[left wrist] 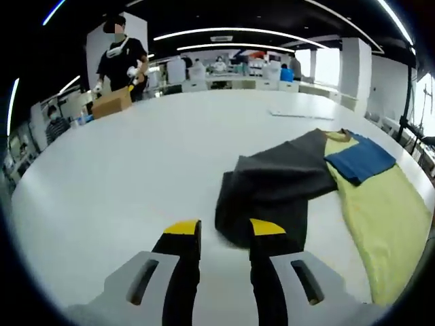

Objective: Fold the garment on the visible template until the final outline fits inside the template.

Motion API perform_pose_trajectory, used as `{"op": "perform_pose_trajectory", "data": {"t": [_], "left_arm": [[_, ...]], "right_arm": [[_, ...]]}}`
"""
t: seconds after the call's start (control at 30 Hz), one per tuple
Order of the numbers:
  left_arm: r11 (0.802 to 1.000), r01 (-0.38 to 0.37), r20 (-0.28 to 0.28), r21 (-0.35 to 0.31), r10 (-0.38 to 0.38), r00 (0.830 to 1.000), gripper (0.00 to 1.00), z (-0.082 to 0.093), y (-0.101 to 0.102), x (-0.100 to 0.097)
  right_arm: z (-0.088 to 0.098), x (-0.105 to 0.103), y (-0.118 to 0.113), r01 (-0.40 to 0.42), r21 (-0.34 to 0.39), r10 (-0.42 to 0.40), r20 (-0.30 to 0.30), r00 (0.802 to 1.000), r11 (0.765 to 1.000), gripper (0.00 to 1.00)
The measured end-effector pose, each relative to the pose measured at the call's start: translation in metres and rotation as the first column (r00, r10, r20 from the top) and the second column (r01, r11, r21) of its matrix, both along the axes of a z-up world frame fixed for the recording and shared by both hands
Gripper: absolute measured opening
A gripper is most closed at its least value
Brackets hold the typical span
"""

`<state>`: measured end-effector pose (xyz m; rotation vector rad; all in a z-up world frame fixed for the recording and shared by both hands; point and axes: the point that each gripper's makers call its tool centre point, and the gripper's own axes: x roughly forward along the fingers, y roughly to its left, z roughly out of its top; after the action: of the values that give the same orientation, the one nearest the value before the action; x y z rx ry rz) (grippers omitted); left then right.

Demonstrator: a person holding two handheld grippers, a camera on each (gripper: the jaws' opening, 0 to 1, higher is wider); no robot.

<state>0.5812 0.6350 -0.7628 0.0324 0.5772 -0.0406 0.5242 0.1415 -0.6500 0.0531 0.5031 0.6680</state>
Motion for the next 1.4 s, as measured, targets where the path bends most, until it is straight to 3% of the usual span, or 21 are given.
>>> {"op": "perform_pose_trajectory", "data": {"t": [0.23, 0.53, 0.77, 0.87, 1.17, 1.4], "left_arm": [[1.000, -0.009, -0.037, -0.013, 0.008, 0.999, 0.06, -0.009, -0.002, 0.000], [0.999, -0.043, -0.031, -0.020, 0.042, 0.999, 0.00, -0.008, 0.008, 0.002], [0.997, -0.071, 0.062, 0.021, 0.070, 0.996, 0.00, 0.025, 0.012, 0.003], [0.997, -0.076, 0.087, -0.008, 0.076, 0.993, 0.00, 0.035, 0.008, 0.005], [0.998, -0.024, 0.168, -0.066, 0.035, 0.985, 0.00, 0.067, -0.026, 0.015], [0.993, 0.060, 0.240, -0.098, -0.035, 0.970, 0.00, 0.094, -0.060, 0.033]], "right_arm": [[-0.002, -0.003, -0.002, 0.013, 0.003, -0.013, -0.010, 1.000, 1.000, 0.98], [-0.005, -0.002, -0.002, 0.031, 0.013, -0.031, -0.015, 0.999, 0.999, 0.98], [-0.006, -0.002, -0.002, 0.032, 0.015, -0.031, -0.019, 0.999, 0.999, 0.97], [-0.008, -0.001, -0.003, 0.033, 0.015, -0.033, -0.022, 0.999, 0.999, 0.97], [-0.008, -0.003, -0.001, 0.028, 0.018, -0.027, -0.022, 0.999, 0.999, 0.97], [-0.007, -0.005, 0.001, 0.016, 0.019, -0.015, -0.018, 1.000, 1.000, 0.98]]}}
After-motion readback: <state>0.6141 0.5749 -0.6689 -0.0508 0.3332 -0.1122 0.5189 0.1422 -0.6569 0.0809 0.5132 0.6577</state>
